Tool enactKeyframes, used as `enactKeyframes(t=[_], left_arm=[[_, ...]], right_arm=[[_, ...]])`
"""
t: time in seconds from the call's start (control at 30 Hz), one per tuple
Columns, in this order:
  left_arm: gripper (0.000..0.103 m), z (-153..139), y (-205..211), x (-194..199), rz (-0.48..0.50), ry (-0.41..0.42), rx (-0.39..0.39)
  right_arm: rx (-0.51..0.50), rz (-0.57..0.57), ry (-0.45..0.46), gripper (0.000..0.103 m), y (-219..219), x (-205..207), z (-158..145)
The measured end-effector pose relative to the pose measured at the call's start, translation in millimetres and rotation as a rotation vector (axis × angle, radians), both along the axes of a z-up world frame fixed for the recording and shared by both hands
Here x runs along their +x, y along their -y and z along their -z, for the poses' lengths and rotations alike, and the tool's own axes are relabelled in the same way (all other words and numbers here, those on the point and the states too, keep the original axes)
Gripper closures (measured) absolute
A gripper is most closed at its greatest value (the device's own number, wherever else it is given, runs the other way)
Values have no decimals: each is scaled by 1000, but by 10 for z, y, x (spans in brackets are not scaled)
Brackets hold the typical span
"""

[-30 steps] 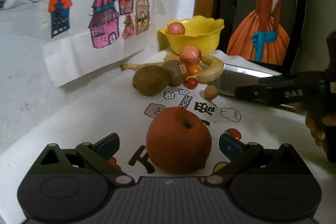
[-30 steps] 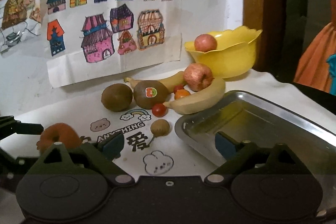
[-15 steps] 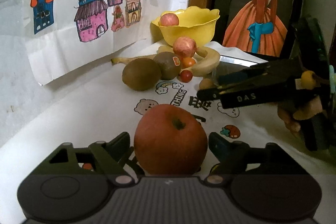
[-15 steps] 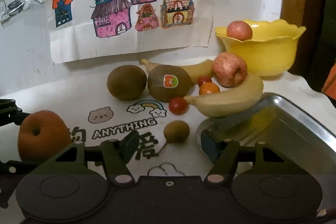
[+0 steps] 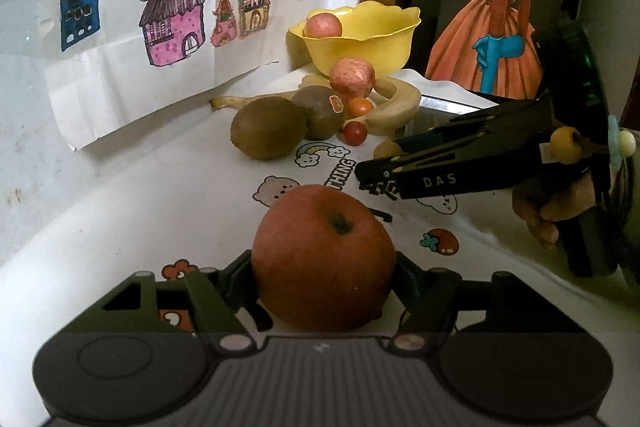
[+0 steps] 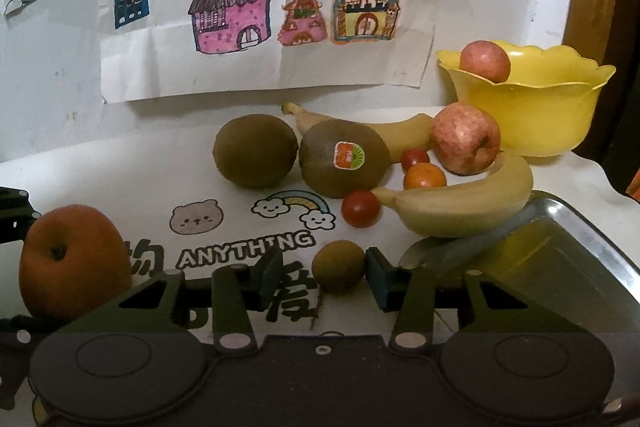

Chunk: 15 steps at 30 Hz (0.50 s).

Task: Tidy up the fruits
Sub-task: 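Close the left tool on the red apple while the right tool grasps the small brown fruit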

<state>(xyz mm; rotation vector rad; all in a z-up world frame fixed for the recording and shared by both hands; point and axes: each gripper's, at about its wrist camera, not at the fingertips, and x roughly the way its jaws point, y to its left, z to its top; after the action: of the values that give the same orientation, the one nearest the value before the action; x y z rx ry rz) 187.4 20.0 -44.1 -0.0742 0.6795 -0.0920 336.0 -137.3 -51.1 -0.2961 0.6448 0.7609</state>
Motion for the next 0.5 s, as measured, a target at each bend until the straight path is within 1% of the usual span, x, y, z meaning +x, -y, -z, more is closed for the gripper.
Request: enactKeyframes(t=[0.17,0.23,0.3,0.5], left_arm=[[29,2,-1,-2,-1,0,-1],[29,2,-1,-4,-3,0,-2],[29,0,0,-7,-5,-1,-3],[29,-7,-1,-40,-9,-4,-13]], right_arm=[[12,-1,-12,62,9,-11,2],[21,-1,-23,69,19,-14,0],[24,2,-25,73,28,-31,-4],[43,-2,-35,73,88,-156,-22]])
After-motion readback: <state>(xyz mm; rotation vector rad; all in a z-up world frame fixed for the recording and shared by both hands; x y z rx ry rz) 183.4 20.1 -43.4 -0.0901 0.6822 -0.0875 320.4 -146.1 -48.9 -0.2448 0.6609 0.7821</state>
